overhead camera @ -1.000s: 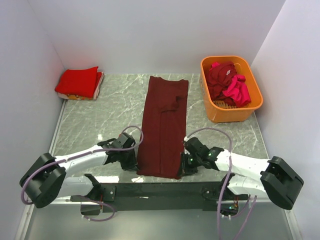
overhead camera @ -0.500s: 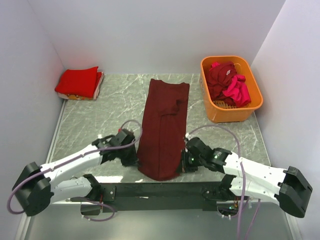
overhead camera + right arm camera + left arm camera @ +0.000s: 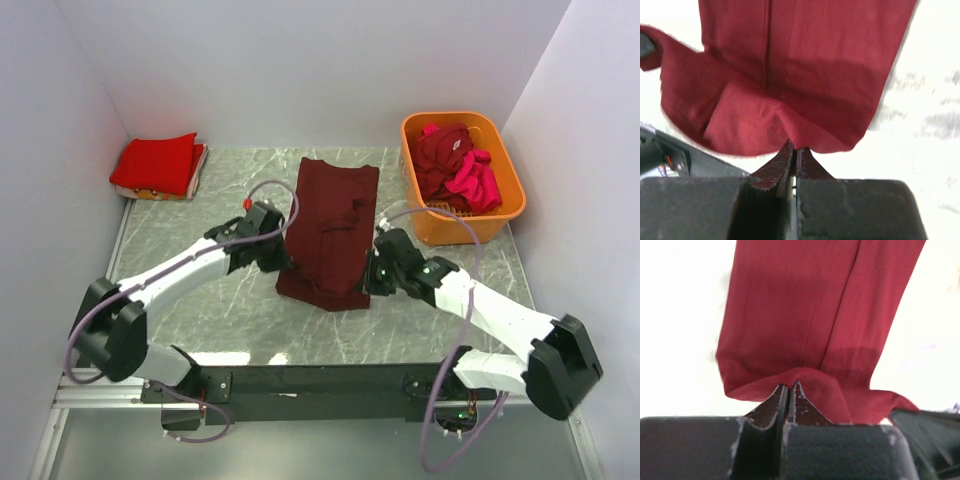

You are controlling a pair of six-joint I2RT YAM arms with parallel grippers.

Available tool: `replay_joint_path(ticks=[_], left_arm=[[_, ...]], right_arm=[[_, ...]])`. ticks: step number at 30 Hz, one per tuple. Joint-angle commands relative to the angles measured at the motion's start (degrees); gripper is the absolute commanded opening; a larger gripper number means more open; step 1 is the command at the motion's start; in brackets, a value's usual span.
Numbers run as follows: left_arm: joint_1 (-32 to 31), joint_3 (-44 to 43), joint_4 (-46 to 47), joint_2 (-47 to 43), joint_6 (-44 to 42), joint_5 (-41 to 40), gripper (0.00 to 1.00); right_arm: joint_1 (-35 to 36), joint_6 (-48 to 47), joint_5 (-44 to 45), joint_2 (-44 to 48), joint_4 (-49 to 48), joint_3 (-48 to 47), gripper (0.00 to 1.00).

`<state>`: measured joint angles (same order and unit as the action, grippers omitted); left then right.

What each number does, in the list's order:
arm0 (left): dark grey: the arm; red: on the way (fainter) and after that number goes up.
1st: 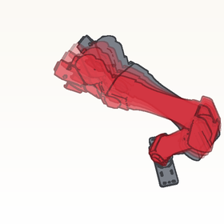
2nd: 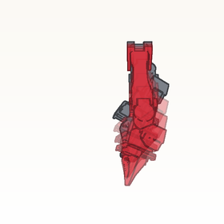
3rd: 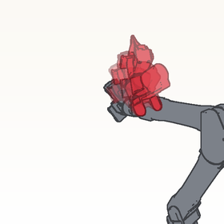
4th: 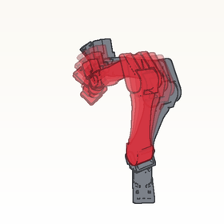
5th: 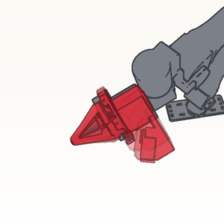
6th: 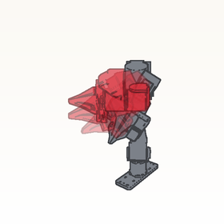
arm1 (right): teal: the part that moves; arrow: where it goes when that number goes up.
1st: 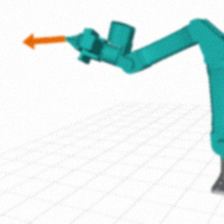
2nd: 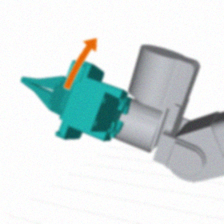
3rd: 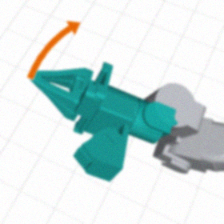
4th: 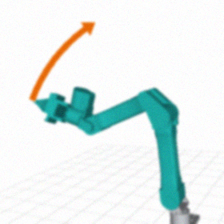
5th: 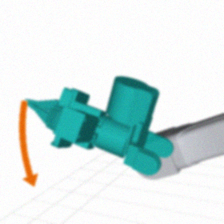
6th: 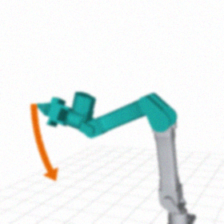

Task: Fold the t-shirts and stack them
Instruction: Fold the tshirt

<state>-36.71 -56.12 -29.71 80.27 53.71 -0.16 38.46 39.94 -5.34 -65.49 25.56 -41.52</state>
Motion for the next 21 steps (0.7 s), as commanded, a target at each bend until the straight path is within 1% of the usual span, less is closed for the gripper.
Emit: replay_joint_path(ticks=[1,5,10,16,21], left_arm=[[2.4,-6.4,5.1,3.6,-2.7,-2.6,0.01],[5.1,-10.9,6.0,8.7,-4.6,-1.2,0.01],[6.2,-16.2,6.2,14.9,-6.0,-0.4,0.01],[7.4,-20.3,6.2,19.8,-7.7,-0.4,0.01],[8.7,-22.4,6.1,23.4,-8.6,1.5,0.01]], right_arm=[[-2.6,-3.4,1.1,-3.6,-4.1,-5.8,0.00],[-4.9,-4.6,3.0,-8.7,-4.4,-9.3,0.00],[-8.6,-5.1,1.0,-13.6,-6.2,-12.1,0.00],[-11.6,-5.7,-0.6,-18.5,-7.1,-15.1,0.00],[-13.7,-6.4,-1.7,-21.9,-7.7,-16.8,0.00]])
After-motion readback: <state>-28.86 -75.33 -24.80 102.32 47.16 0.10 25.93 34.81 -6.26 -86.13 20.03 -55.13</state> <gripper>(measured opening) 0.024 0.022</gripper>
